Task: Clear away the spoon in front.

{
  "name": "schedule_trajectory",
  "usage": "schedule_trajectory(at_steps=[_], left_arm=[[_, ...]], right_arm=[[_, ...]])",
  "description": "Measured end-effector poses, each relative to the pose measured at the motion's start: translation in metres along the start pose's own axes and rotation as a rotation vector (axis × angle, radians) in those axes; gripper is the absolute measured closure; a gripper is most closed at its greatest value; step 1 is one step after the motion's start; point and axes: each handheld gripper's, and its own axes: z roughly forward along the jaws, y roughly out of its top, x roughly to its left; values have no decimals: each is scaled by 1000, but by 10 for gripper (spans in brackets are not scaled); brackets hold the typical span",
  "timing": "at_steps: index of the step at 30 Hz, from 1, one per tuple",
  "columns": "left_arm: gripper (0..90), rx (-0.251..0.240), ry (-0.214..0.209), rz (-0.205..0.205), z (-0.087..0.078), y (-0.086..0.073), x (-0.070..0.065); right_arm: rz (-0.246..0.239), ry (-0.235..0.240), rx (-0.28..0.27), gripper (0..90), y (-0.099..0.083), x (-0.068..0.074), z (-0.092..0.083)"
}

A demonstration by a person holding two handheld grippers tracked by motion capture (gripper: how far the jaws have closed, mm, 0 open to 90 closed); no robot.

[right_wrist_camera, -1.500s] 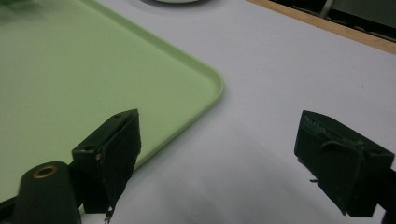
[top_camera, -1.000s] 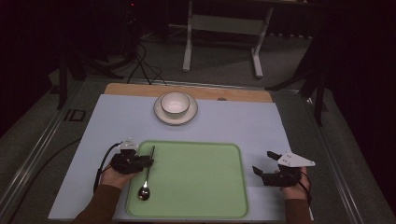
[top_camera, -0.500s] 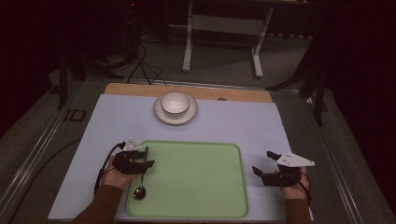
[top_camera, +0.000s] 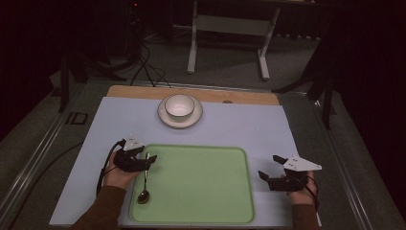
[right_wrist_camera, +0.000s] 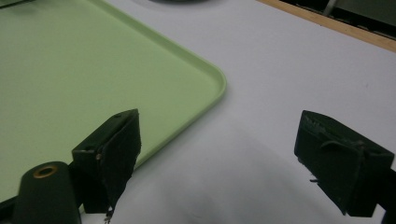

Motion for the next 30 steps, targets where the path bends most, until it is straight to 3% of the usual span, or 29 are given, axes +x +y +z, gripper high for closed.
schedule_trajectory(at_steps=[5,16,26,30], left_arm=[[361,-62,6,-16,-11,1,3],[355,-150,67,-66,-33,-1,13],[374,-188,104,-84,-47,-6,24],[375,-209,144,-88,-56,-8,30]], right_arm=[[-1,-1,-4,143,0,0,-1],[-4,-6,-18,143,0,-1,-2],[1,-10,-36,143,0,-2,-5],[9,-16,-45,143,0,-3,-7]])
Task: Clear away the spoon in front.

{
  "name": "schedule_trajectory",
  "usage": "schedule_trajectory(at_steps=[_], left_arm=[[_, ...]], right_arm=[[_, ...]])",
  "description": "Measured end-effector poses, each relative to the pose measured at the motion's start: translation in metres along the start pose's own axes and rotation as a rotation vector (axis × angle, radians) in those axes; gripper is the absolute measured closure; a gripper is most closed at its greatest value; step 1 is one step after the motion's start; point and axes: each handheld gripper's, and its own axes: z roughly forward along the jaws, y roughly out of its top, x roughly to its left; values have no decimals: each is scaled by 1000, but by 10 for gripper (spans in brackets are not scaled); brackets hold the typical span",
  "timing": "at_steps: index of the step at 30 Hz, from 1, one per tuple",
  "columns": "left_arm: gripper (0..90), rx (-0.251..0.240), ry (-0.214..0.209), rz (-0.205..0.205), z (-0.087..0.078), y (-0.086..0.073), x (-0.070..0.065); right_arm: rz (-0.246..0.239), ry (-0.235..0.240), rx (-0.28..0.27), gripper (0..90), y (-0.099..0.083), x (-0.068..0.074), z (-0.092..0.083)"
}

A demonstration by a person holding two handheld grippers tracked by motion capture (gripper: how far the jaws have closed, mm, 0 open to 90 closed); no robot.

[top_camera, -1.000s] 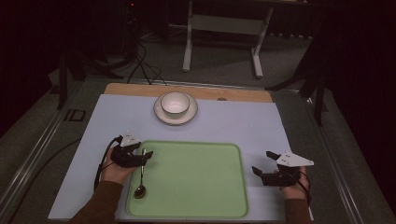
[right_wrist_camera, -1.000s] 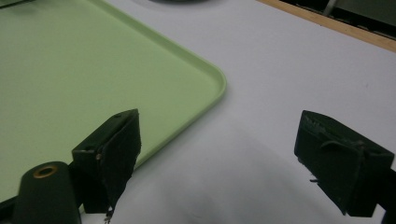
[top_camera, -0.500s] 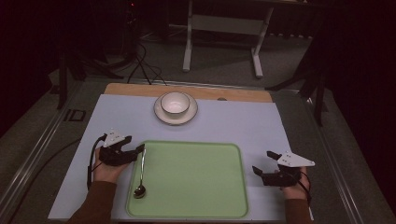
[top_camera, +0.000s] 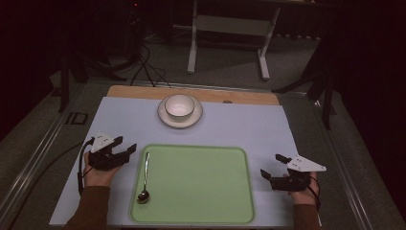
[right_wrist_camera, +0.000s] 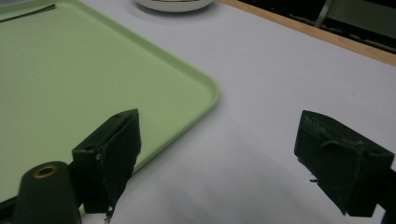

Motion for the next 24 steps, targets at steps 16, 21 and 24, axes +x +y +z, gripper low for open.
schedule_trajectory(at_steps=[16,21,24], left_arm=[[375,-62,66,-40,-17,-3,19],[374,-69,79,-44,-17,-4,20],[373,-75,93,-48,-18,-5,21]], right_arm=[[21,-33,-46,144,-1,-6,-7],[42,-43,-82,144,-2,-10,-12],[44,-48,-80,144,-3,-12,-11]])
